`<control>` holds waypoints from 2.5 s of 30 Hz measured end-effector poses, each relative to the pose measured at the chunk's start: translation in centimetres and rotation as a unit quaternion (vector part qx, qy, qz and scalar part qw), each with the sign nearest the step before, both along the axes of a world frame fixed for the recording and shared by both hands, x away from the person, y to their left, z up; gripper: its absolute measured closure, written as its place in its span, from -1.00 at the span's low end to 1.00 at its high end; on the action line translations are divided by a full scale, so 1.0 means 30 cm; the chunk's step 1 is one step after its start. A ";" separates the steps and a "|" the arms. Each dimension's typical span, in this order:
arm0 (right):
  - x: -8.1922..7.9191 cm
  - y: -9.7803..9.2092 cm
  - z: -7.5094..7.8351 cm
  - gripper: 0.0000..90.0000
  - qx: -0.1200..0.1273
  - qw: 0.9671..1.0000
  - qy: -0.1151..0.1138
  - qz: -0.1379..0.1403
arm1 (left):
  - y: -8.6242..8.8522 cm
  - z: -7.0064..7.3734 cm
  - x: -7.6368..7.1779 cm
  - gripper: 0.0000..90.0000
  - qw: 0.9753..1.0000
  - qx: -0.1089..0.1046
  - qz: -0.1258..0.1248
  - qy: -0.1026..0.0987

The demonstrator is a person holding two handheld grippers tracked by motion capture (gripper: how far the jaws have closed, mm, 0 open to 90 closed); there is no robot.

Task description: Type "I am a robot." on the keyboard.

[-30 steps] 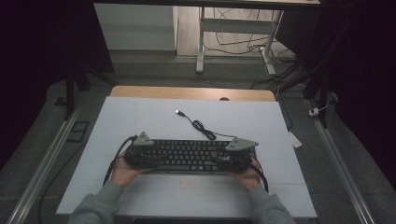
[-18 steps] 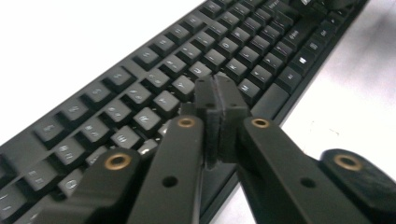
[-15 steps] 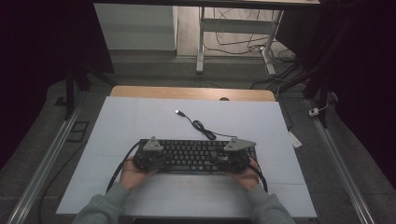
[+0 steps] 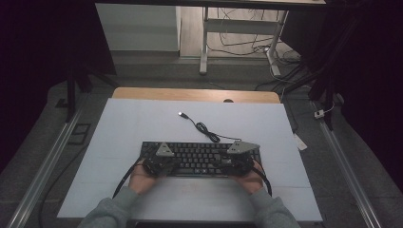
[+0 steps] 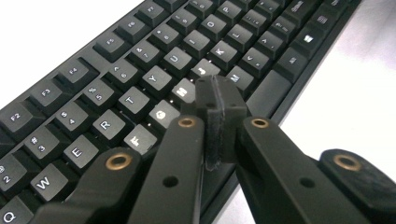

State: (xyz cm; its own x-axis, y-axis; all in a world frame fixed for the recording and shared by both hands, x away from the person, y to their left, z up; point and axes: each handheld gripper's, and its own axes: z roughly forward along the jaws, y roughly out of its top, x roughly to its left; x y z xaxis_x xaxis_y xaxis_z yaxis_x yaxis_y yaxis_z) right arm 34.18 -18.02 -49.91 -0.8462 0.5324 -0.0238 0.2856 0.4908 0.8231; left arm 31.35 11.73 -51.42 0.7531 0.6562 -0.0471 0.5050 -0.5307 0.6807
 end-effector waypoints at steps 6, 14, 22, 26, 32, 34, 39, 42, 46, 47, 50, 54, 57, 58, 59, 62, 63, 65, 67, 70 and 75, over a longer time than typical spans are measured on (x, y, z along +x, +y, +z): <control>0.000 0.002 -0.002 0.06 -0.001 1.000 0.000 0.001 | -0.003 -0.005 0.001 0.97 1.000 0.000 0.002 0.003; -0.001 0.002 -0.002 0.05 -0.002 1.000 0.002 0.000 | -0.004 -0.011 0.006 0.97 1.000 0.004 0.003 0.006; 0.000 0.003 -0.003 0.05 -0.004 1.000 0.002 -0.001 | -0.008 -0.019 0.012 0.97 1.000 0.006 0.004 0.012; 0.000 0.002 -0.003 0.05 -0.004 1.000 0.001 -0.002 | -0.001 -0.007 0.005 0.97 1.000 0.006 0.005 -0.003; 0.003 -0.002 -0.002 0.05 -0.004 1.000 0.001 -0.004 | 0.048 0.037 -0.002 0.94 0.999 -0.019 0.026 -0.020; 0.003 -0.003 -0.003 0.05 -0.006 1.000 0.000 -0.006 | 0.074 0.053 -0.004 0.89 0.999 -0.028 0.035 -0.023; 0.005 -0.004 -0.004 0.05 -0.006 1.000 0.002 -0.006 | 0.139 0.079 -0.004 0.57 0.997 -0.046 0.057 -0.019; 0.006 -0.004 -0.006 0.05 -0.005 1.000 0.003 -0.006 | 0.166 0.085 -0.003 0.23 0.996 -0.054 0.074 -0.018; 0.005 -0.005 -0.004 0.05 -0.007 1.000 0.001 -0.007 | 0.184 0.090 -0.002 -0.07 0.994 -0.056 0.088 -0.016; 0.005 -0.005 -0.004 0.05 -0.007 1.000 0.001 -0.007 | 0.187 0.091 -0.002 -0.11 0.994 -0.057 0.091 -0.016; 0.006 -0.007 -0.004 0.05 -0.006 1.000 0.002 -0.007 | 0.195 0.092 0.001 -0.22 0.994 -0.057 0.092 -0.014; 0.008 -0.008 -0.004 0.04 -0.008 1.000 0.002 -0.009 | 0.205 0.091 0.006 -0.33 0.994 -0.054 0.098 -0.006; 0.008 -0.010 -0.004 0.04 -0.007 1.000 0.000 -0.010 | 0.211 0.090 0.010 -0.41 0.993 -0.053 0.105 -0.002; 0.008 -0.011 -0.003 0.04 -0.007 1.000 0.000 -0.011 | 0.213 0.091 0.010 -0.43 0.993 -0.052 0.107 -0.002; 0.009 -0.012 -0.003 0.04 -0.006 1.000 -0.001 -0.012 | 0.215 0.092 0.010 -0.45 0.993 -0.053 0.109 -0.002; 0.008 -0.013 -0.002 0.05 -0.005 1.000 -0.001 -0.013 | 0.219 0.095 0.009 -0.47 0.992 -0.054 0.112 -0.003; 0.008 -0.013 -0.001 0.05 -0.005 1.000 -0.002 -0.013 | 0.220 0.095 0.009 -0.47 0.992 -0.055 0.112 -0.004; 0.008 -0.011 -0.001 0.05 -0.004 1.000 -0.002 -0.012 | 0.220 0.095 0.009 -0.48 0.992 -0.054 0.112 -0.004; 0.008 -0.010 0.000 0.05 -0.005 1.000 -0.004 -0.012 | 0.219 0.094 0.010 -0.48 0.992 -0.054 0.111 -0.003; 0.009 -0.005 0.003 0.05 -0.004 1.000 -0.006 -0.011 | 0.216 0.093 0.010 -0.48 0.992 -0.053 0.112 -0.003; 0.012 0.007 0.013 0.05 0.000 1.000 -0.010 -0.008 | 0.216 0.092 0.011 -0.48 0.992 -0.052 0.112 -0.002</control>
State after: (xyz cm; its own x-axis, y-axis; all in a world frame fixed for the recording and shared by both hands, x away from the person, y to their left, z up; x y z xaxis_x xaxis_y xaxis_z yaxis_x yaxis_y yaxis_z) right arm 34.55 -17.81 -49.53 -0.8370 0.5457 -0.0400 0.2774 0.4862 0.8287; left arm 31.69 18.21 -48.66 0.5888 0.7993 -0.1201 0.5999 -0.3326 0.7277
